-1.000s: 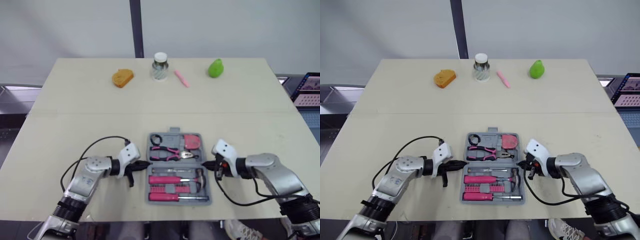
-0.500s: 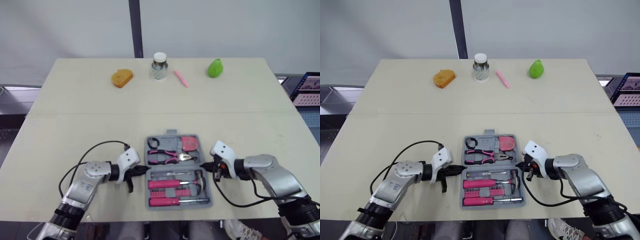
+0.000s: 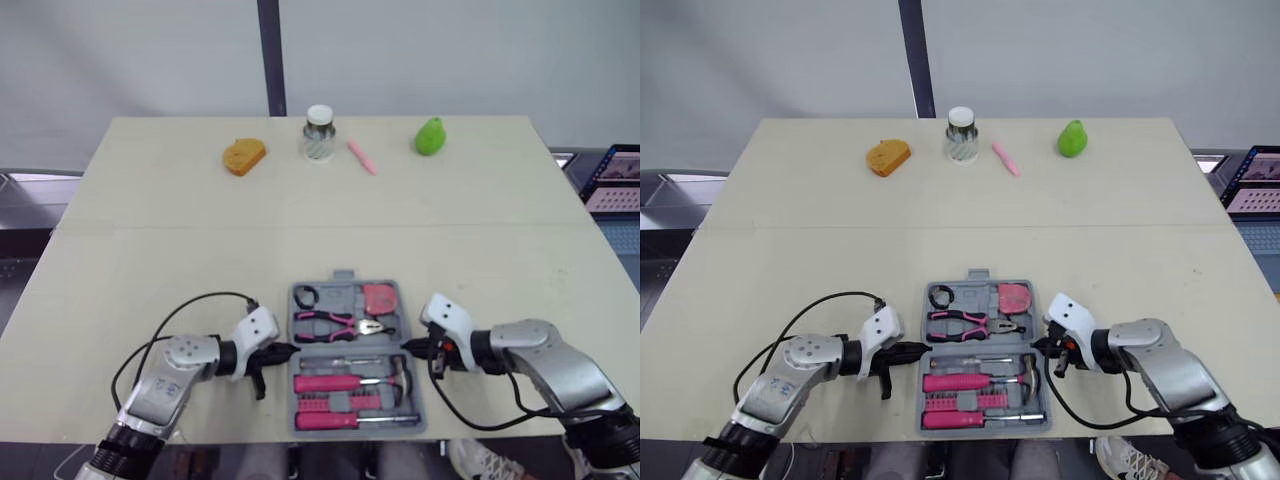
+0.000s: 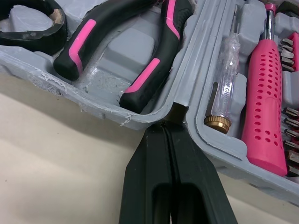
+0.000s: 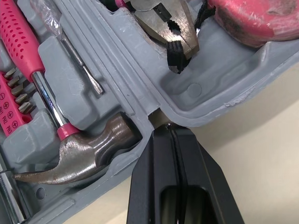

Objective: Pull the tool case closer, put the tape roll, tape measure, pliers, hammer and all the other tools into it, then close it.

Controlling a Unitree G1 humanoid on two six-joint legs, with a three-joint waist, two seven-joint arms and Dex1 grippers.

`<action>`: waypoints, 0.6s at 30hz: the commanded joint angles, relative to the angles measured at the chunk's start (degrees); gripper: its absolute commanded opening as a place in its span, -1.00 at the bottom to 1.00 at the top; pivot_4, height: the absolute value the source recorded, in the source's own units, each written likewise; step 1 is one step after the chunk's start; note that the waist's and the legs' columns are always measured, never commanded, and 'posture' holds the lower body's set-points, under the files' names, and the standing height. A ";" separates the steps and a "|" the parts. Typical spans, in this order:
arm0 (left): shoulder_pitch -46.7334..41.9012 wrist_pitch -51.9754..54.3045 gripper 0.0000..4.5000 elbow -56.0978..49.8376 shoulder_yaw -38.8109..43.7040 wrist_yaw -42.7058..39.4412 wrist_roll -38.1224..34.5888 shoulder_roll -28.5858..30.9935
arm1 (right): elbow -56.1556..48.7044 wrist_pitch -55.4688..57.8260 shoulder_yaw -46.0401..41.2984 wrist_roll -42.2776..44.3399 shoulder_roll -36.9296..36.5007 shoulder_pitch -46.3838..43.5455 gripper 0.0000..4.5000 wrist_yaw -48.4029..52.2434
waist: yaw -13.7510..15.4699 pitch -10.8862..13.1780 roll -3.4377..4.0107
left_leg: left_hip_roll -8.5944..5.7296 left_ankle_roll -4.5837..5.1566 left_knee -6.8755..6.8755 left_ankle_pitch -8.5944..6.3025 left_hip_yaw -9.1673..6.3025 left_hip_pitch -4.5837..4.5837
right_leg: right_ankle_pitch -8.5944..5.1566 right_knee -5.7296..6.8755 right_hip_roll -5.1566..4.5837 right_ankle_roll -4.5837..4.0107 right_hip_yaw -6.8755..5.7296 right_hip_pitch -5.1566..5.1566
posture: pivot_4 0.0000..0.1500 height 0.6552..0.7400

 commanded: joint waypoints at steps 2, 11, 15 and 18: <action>0.68 0.23 -1.00 -1.91 -0.41 -0.28 -1.13 0.09 | -2.63 0.06 -0.14 1.94 -0.16 0.11 -0.99 1.00 | 0.00 0.00 0.00 | 0.00 0.00 0.00 0.00 0.00 0.00 | 0.00 0.00 0.00 0.00 0.00 0.00 | 1.00 -0.06; 1.37 0.61 -1.00 -2.64 -0.27 -0.14 -1.20 0.20 | -2.97 0.13 -0.07 2.25 -0.32 0.60 -0.99 1.05 | 0.00 0.00 0.00 | 0.00 0.00 0.00 0.00 0.00 0.00 | 0.00 0.00 0.00 0.00 -0.01 0.00 | 1.00 -0.06; 1.55 0.67 -1.00 -2.79 -0.32 -0.29 -1.19 0.26 | -3.17 0.27 -0.06 2.35 -0.36 0.72 -0.99 1.06 | 0.00 0.00 0.00 | 0.00 0.00 0.00 0.00 0.00 0.00 | 0.00 0.00 0.00 0.00 0.00 0.00 | 1.00 -0.06; 1.58 0.60 -1.00 -2.71 -0.33 -0.33 -1.14 0.31 | -3.37 0.42 -0.10 2.41 -0.46 0.92 -0.99 1.09 | 0.00 0.00 0.00 | 0.00 0.00 0.00 0.00 0.00 0.00 | 0.00 0.00 0.00 0.00 0.00 0.00 | 1.00 -0.06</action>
